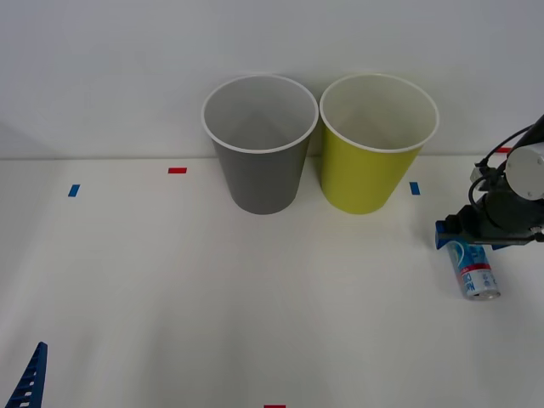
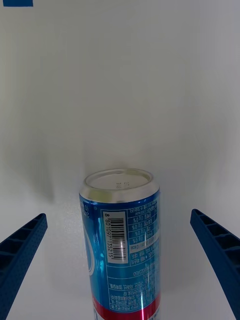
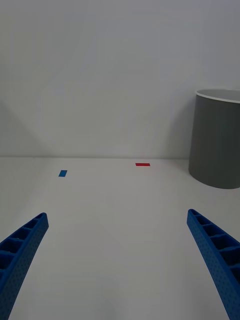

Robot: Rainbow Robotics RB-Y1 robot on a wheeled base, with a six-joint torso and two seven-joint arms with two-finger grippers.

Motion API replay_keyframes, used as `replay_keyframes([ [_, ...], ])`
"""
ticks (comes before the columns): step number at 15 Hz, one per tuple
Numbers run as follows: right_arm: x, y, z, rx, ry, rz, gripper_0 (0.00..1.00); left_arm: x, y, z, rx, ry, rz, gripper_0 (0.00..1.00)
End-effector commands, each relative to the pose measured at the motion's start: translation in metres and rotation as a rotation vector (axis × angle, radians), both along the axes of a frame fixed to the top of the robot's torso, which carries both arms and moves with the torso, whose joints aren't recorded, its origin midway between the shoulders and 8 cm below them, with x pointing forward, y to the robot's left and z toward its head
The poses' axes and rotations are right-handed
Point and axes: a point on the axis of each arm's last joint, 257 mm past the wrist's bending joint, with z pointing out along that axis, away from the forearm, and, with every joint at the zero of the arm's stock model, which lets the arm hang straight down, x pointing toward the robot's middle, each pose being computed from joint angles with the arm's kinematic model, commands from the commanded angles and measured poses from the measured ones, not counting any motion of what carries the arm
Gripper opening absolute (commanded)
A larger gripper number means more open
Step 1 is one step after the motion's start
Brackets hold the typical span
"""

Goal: Put cans in the gray bin and PET bottles in the light green bin.

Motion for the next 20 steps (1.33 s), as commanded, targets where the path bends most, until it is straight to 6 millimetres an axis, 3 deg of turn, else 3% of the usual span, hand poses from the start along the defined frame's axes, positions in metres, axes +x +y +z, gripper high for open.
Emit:
replay_keyframes([
  [1, -0.002, -0.004, -0.004, -0.003, 0.01, -0.013, 1.0, 0.0, 0.0, 0.0, 0.0, 0.0, 0.0, 0.95],
  [8, 0.001, 0.002, -0.031, 0.015, 0.014, -0.035, 1.0, 0.0, 0.0, 0.0, 0.0, 0.0, 0.0, 0.95],
  [13, 0.005, 0.002, -0.034, 0.005, 0.0, -0.027, 1.0, 0.0, 0.0, 0.0, 0.0, 0.0, 0.0, 0.95],
  [14, 0.005, 0.001, -0.034, -0.002, -0.001, -0.023, 0.85, 0.0, 0.0, 0.0, 0.0, 0.0, 0.0, 0.95],
  [16, 0.006, 0.0, -0.033, -0.005, -0.006, -0.022, 0.45, 0.0, 0.0, 0.0, 0.0, 0.0, 0.0, 0.95],
  [17, 0.007, 0.0, -0.033, -0.007, -0.009, -0.023, 0.14, 0.0, 0.0, 0.0, 0.0, 0.0, 0.0, 0.95],
  [18, 0.007, -0.002, -0.032, -0.013, -0.009, -0.022, 0.02, 0.0, 0.0, 0.0, 0.0, 0.0, 0.0, 0.95],
  [20, 0.007, -0.002, -0.032, -0.015, -0.01, -0.022, 0.0, 0.0, 0.0, 0.0, 0.0, 0.0, 0.0, 0.95],
])
